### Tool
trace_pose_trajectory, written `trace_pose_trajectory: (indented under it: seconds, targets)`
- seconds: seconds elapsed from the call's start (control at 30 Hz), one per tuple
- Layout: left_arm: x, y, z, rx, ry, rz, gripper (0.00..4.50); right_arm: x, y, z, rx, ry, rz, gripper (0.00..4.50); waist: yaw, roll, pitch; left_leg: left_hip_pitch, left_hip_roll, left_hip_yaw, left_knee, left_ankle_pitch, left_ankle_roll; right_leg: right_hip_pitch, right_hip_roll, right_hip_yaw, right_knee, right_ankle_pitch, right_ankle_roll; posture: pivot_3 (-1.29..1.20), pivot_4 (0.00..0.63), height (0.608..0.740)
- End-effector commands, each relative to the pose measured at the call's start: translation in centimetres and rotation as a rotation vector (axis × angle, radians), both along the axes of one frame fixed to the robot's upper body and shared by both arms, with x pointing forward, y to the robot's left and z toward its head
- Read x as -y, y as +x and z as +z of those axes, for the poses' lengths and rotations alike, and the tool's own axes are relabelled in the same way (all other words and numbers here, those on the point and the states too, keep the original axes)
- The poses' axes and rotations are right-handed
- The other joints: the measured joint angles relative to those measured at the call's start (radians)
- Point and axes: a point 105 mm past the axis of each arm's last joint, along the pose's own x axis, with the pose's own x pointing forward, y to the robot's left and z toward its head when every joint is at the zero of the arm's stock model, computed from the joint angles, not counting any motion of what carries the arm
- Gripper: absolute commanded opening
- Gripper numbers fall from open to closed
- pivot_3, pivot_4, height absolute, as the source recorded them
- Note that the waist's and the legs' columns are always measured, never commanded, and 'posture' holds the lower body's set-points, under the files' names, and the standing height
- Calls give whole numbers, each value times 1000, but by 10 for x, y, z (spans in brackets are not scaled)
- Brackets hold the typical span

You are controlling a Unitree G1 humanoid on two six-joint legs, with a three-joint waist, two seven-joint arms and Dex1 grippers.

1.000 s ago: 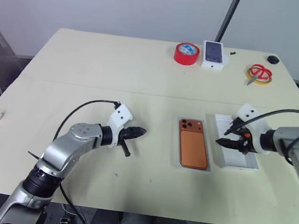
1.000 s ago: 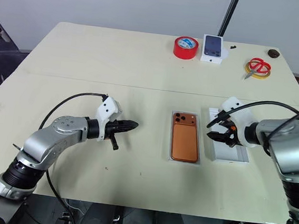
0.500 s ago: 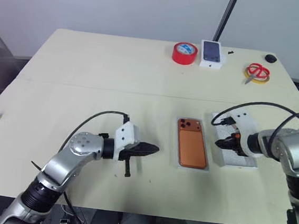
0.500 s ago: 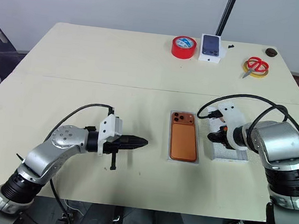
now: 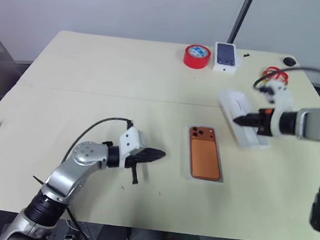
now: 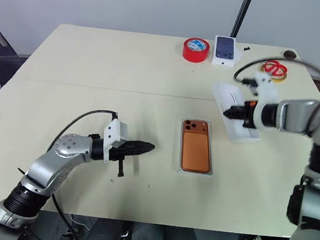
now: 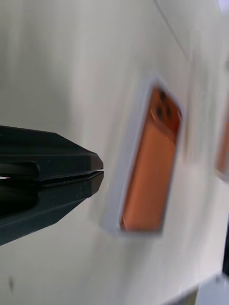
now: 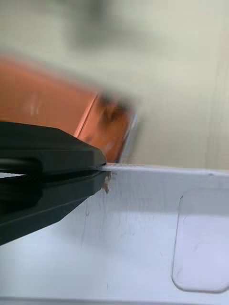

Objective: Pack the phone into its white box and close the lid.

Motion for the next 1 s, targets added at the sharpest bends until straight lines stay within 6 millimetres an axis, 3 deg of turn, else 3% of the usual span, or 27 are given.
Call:
trace_pose_trajectory:
  seconds: [0.03, 0.2, 0.4, 0.6, 0.73, 0.83, 0.97, 1.0]
  targets:
    - [-21, 22, 15, 58, -42, 125, 43, -42, -21, 14, -24, 195, 207, 82, 0, 0, 0, 0, 0, 0, 0, 0, 0, 0, 0, 0, 0, 0, 0, 0, 150, 732]
    - [-38, 42, 24, 77, -92, 239, 43, -92, -25, 1, -13, 405, 239, 82, -3, -1, 0, -2, 1, 0, 2, 0, 1, 0, 0, 0, 0, 0, 0, 0, 150, 732]
    - [-36, 46, 29, 96, -105, 242, 43, -140, -32, -26, -65, 635, -98, 82, 0, 0, -1, -6, 4, -1, 2, 0, 0, -5, -1, -1, 2, 0, 1, 0, 150, 732]
    - [-16, 42, 29, 90, -117, 190, 43, -125, -46, -62, -180, 598, -319, 82, 2, -1, -1, -15, 1, -1, 5, 2, -3, -12, -4, -2, 4, 2, 4, 0, 150, 732]
    - [3, 39, 23, 78, -100, 131, 43, -116, -49, -68, -172, 564, -332, 82, 0, 0, -2, -15, 1, -1, 5, 2, -2, -12, -2, -1, 4, 2, 4, 0, 150, 732]
    - [23, 39, 19, 63, -104, 85, 43, -112, -50, -62, -105, 523, -241, 938, 2, 0, -2, -15, 1, -1, 5, 2, -2, -12, -1, -1, 4, 2, 4, 0, 150, 732]
    - [50, 38, 18, 60, -107, 21, 43, -84, -43, -42, 27, 354, -92, 2970, 1, 0, -2, -15, 0, 0, 5, 2, -2, -12, -2, 0, 3, 2, 4, 0, 150, 732]
    - [55, 38, 19, 59, -110, 10, 43, -75, -42, -35, 51, 302, -63, 2970, 1, 0, -2, -15, -1, 0, 5, 2, -2, -12, -2, 0, 3, 2, 4, 0, 150, 732]
